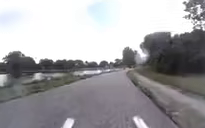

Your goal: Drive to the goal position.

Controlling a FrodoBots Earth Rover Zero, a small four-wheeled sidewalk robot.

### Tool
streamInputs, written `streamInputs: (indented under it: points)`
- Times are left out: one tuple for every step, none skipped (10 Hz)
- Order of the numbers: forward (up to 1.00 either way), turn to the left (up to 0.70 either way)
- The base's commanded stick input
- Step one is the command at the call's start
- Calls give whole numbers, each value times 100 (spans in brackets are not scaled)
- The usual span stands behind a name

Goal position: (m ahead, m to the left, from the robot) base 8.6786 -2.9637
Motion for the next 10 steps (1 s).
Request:
streamInputs:
  points:
    - [85, 0]
    - [85, 0]
    - [85, 0]
    - [85, 0]
    - [85, 0]
    - [85, -5]
    - [85, -17]
    - [85, -29]
    - [85, -29]
    - [85, -19]
